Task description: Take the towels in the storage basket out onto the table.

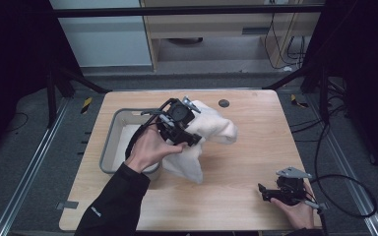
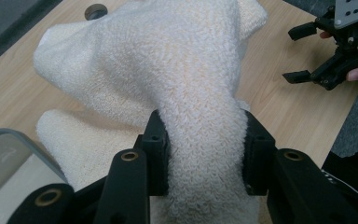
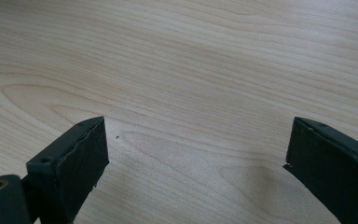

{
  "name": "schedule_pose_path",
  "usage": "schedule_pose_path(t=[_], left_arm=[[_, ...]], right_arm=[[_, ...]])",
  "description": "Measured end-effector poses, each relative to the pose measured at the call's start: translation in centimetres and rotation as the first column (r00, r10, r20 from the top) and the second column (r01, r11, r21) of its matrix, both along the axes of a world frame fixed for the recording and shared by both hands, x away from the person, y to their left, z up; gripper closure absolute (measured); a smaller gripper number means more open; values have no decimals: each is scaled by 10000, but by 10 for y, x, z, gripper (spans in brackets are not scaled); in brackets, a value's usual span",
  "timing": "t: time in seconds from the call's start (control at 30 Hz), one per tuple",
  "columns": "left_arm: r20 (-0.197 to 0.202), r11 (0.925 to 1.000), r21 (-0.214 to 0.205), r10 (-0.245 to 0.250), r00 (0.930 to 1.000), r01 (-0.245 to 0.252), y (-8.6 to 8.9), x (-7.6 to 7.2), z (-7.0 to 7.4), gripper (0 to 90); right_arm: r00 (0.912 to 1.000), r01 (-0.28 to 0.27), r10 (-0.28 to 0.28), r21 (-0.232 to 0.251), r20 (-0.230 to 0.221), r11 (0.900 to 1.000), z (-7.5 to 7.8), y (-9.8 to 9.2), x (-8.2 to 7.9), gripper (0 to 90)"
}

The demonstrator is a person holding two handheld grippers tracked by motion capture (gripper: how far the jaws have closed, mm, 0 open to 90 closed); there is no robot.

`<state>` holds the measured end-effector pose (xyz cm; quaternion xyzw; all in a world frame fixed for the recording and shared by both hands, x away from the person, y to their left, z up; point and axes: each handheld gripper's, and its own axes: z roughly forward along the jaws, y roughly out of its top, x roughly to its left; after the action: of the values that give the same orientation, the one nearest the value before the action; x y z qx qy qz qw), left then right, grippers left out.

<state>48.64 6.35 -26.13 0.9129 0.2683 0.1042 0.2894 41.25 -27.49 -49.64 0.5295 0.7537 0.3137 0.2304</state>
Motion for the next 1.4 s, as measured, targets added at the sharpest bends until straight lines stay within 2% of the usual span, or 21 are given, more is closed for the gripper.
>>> schedule_pose_path(t=[0.43,0.8,0.97,1.4], left_arm=[[-501,9987,473,-177,9986,201,-28,17,-40,610],[-750,9955,841,-367,9965,430,-54,29,-75,609],[-942,9948,930,-340,9950,428,-60,32,-90,606],[-1045,9937,945,-503,9932,603,-71,34,-118,583]], right_arm=[[10000,-27,27,-82,41,10000,-1,0,1,57],[9999,-52,53,-178,93,9998,-1,0,1,57],[10000,-58,59,-155,71,9999,-1,0,1,57],[10000,-72,73,-194,41,9998,-2,1,1,56]])
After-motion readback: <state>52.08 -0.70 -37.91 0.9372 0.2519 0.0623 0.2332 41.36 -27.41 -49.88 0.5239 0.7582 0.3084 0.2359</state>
